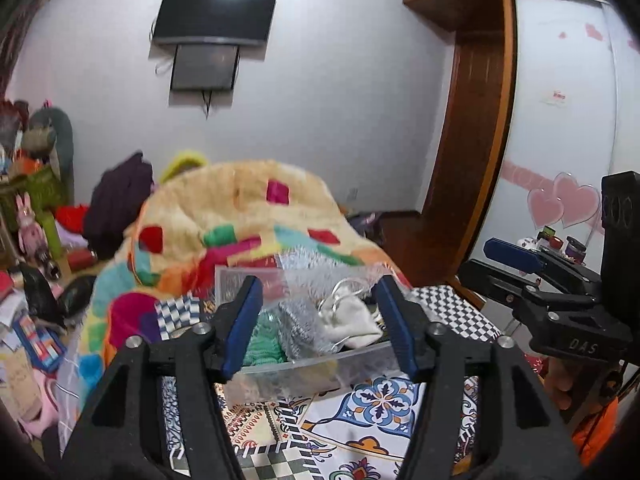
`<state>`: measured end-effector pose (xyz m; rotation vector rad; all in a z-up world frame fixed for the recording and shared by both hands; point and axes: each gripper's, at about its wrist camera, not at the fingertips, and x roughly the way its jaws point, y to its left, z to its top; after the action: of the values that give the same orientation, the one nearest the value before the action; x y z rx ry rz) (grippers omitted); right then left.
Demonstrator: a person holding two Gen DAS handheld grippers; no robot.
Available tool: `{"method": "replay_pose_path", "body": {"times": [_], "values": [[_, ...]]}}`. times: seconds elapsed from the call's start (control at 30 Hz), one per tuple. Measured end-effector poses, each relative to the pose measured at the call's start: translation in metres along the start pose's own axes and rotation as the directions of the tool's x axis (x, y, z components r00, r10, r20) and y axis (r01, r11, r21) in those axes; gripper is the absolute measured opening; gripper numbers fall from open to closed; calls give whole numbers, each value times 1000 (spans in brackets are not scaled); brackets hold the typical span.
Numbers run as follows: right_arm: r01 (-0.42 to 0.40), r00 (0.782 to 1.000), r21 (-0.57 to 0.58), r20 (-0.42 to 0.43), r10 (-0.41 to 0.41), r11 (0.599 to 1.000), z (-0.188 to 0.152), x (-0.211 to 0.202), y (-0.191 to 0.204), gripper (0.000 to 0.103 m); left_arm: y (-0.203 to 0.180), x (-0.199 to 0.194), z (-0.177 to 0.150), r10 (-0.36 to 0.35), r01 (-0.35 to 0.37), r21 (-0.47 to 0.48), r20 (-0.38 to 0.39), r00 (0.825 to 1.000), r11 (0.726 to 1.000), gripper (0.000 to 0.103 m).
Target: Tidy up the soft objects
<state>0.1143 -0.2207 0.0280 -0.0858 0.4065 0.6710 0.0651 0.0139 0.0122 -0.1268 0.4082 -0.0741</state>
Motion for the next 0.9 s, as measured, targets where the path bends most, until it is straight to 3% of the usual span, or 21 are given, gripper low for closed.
{"method": "replay_pose_path", "body": {"times": [0.47, 0.9], "values": [[-2, 998, 16, 66, 1, 1000, -8, -20, 1, 86, -19, -29, -4, 29, -32, 38, 83, 996, 999, 95], [5, 998, 27, 70, -7, 1000, -15, -21, -2, 94, -20, -25, -11, 56, -60, 52, 79, 995, 997, 100]]}}
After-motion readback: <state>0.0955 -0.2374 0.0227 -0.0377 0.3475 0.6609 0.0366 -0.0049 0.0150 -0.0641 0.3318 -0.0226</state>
